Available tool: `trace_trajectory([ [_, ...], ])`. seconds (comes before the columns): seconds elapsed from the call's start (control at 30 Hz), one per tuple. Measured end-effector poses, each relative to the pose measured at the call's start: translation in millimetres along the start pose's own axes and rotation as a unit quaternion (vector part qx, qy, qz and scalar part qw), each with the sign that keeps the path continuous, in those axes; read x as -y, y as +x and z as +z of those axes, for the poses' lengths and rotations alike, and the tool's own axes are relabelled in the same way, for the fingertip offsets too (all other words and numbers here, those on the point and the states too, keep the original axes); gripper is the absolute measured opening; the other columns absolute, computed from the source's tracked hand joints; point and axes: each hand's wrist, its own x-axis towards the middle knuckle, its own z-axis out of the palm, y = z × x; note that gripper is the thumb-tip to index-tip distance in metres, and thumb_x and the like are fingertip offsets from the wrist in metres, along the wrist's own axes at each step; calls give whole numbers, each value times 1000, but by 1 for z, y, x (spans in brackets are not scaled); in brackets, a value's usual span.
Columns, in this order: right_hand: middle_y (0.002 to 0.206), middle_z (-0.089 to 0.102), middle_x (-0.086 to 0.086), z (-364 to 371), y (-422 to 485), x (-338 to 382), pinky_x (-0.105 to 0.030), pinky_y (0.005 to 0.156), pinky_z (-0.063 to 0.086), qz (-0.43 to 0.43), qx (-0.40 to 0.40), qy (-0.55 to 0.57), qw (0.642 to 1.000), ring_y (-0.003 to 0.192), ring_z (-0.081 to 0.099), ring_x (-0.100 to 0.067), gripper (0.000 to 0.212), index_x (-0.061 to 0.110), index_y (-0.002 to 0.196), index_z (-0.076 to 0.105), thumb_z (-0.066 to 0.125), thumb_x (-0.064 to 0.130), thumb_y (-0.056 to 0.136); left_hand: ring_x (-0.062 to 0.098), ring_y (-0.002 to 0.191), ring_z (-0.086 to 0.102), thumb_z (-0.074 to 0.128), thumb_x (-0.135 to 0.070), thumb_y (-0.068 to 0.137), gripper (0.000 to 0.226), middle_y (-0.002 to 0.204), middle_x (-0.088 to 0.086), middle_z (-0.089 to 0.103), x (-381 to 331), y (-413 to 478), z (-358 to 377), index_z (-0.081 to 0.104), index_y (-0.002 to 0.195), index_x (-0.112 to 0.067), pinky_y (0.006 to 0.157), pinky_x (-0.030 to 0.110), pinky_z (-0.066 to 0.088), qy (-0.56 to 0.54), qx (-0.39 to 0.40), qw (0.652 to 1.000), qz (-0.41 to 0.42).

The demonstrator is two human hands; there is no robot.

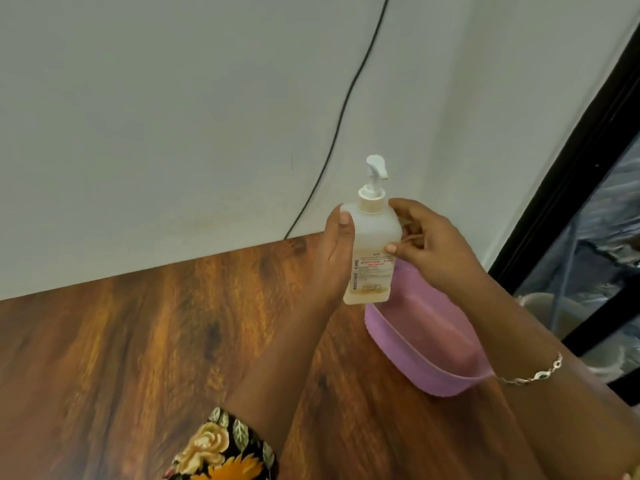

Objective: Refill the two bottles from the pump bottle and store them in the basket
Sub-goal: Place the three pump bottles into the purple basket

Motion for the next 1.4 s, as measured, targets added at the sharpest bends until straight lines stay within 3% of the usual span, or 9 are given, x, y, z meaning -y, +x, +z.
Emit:
trace_trajectory([
  [0.2,113,60,1,-46,9,-28,-9,65,45,45,-11,20,999,82,58,-3,73,20,137,42,75,9,73,17,105,62,20,-68,84,67,117,3,60,6,31,46,43,130,-26,90,44,52,-10,66,997,-30],
  [0.33,111,58,-4,-61,11,-50,-15,68,46,84,-25,13,996,84,58,-11,79,16,134,43,81,14,65,17,107,61,18,-64,88,65,119,4,60,16,44,66,45,131,-23,92,44,51,-5,119,992,-45],
  [0.47,94,59,-11,-58,10,-70,-19,64,44,103,-35,10,994,74,52,-14,54,22,106,49,82,9,64,10,102,62,13,-62,92,64,112,1,65,30,50,76,55,121,-24,90,36,51,33,140,986,-82],
  [0.63,81,57,5,-40,12,-111,-38,73,53,128,-64,-18,990,76,59,-15,51,31,91,50,86,20,57,-3,86,61,21,-66,89,59,98,-5,65,47,44,79,61,96,-23,78,19,51,33,109,985,-131],
  [0.8,110,55,-4,-11,12,-149,-12,59,36,156,-89,-17,984,88,57,-14,68,15,117,52,85,20,58,-12,69,55,22,-48,97,36,82,-18,53,61,32,82,51,82,-32,62,7,41,33,66,983,-171],
  [0.93,113,47,0,8,8,-160,-20,69,40,158,-111,-4,981,93,53,-16,70,13,119,48,85,17,59,-19,59,55,24,-41,100,40,78,-16,55,74,27,83,57,86,-23,52,0,39,31,54,981,-184],
  [1.13,115,47,0,26,8,-171,-27,74,46,163,-107,-8,981,96,53,-16,71,14,120,48,84,18,59,8,91,59,30,-46,97,40,93,-5,63,86,26,82,64,94,-25,84,25,48,45,26,978,-203],
  [1.27,117,46,-4,35,6,-175,-36,80,49,180,-101,-24,978,95,53,-18,67,11,116,48,84,19,59,-2,73,53,30,-40,99,44,79,-13,57,88,24,80,65,103,-14,59,0,39,61,13,976,-206],
  [1.4,116,46,-5,40,7,-179,-38,83,47,177,-105,-35,978,100,52,-20,67,10,117,48,83,22,61,0,68,46,28,-41,100,41,72,-9,50,89,23,81,61,88,-19,54,3,37,73,8,972,-223],
])
